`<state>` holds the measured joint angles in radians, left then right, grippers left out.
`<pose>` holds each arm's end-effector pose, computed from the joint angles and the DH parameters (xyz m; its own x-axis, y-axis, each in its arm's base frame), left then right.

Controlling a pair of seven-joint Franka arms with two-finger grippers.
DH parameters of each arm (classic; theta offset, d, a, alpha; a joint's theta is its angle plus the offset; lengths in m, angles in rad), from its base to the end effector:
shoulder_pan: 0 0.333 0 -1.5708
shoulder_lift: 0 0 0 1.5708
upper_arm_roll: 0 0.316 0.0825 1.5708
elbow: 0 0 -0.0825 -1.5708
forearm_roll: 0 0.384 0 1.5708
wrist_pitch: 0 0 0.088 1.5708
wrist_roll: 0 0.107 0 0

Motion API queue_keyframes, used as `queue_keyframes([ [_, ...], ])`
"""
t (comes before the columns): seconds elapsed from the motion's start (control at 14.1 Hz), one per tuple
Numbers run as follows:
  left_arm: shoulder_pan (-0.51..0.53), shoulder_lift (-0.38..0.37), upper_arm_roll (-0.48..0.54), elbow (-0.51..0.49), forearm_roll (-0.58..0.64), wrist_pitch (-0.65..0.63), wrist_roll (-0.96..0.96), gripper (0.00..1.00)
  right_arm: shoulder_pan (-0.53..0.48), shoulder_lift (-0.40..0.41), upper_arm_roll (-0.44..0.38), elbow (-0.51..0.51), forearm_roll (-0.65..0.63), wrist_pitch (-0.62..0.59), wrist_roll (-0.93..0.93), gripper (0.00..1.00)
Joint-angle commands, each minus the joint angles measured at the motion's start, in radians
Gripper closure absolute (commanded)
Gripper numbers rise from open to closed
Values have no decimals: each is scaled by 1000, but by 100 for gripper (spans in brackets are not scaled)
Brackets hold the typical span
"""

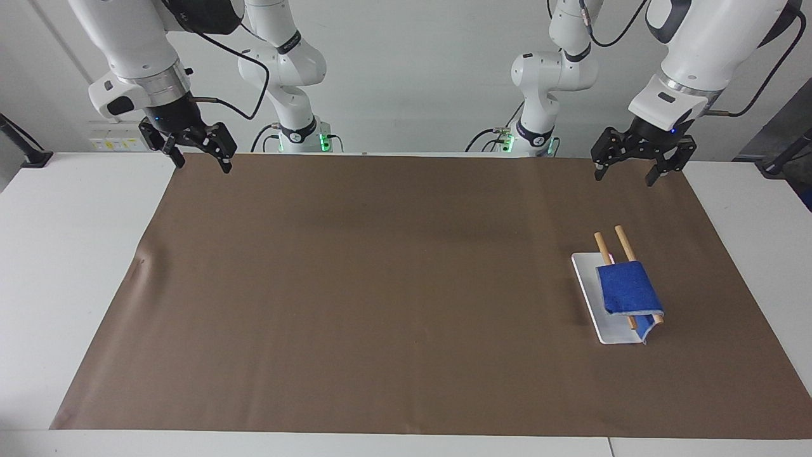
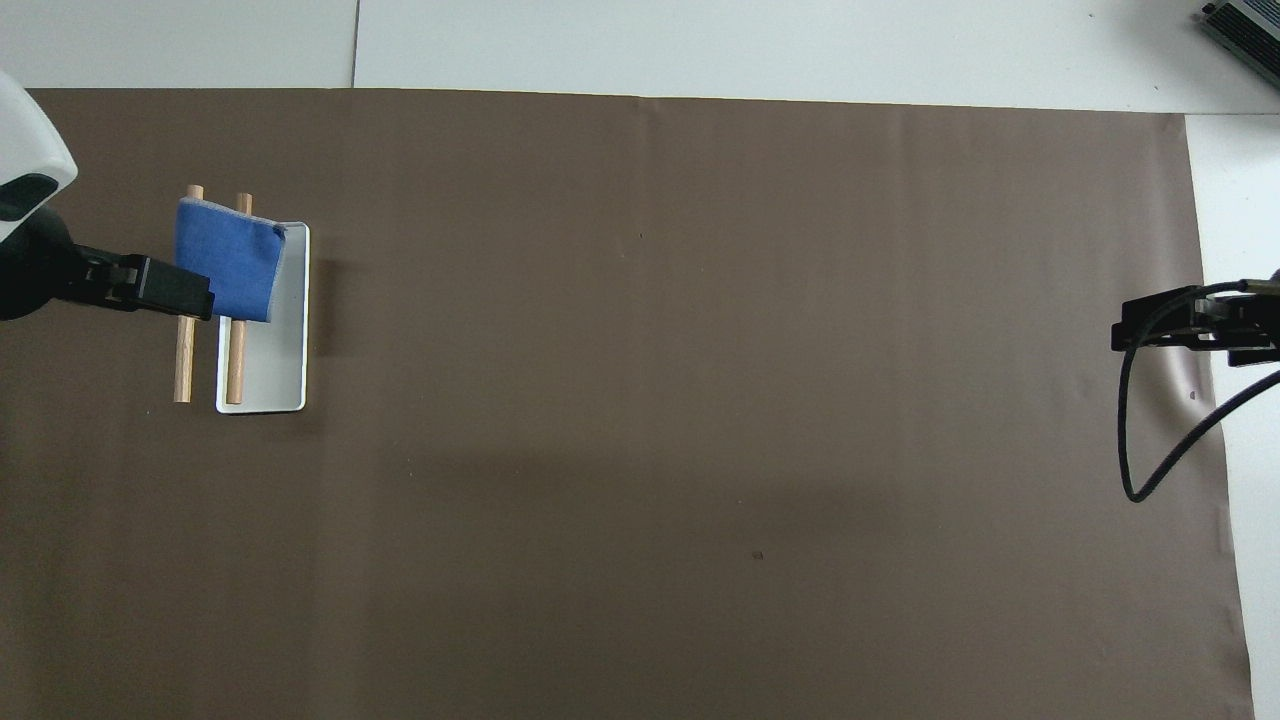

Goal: Right arm passes towel to left arm to hang

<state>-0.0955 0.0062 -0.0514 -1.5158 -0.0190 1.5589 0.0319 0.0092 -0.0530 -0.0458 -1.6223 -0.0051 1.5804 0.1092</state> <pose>0.5496 -0.0833 0.6460 0.9833 -0.1780 0.0375 -0.1787 -0.9837 0.0181 0.5383 -0.0209 0.6300 0.9893 -0.1452 0.0113 -0.1452 -0.9894 0.0014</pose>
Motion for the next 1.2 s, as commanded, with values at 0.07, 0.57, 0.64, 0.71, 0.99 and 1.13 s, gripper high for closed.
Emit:
queue_keyframes([
  [0.07, 5, -42, 4, -50, 16, -3, -78, 0, -5, -16, 8, -14, 10, -5, 14, 0],
  [0.57, 14, -43, 4, -53, 47, -13, -78, 0, -6, -16, 8, -16, 11, -5, 10, 0],
  [0.64, 19, -43, 4, -57, 47, -16, -73, 0, -6, -18, 8, -16, 11, -5, 12, 0],
  [0.71, 20, -49, 4, -63, 47, -14, -58, 0, -8, -18, 8, -22, 11, -4, 12, 0],
  [0.99, 20, -51, 4, -64, 45, -14, -26, 0, -8, -27, 6, -42, 4, 30, 10, 0],
  [1.13, 22, -49, 4, -64, 45, -8, -26, 0, -5, -27, 6, -42, -3, 30, 10, 0],
])
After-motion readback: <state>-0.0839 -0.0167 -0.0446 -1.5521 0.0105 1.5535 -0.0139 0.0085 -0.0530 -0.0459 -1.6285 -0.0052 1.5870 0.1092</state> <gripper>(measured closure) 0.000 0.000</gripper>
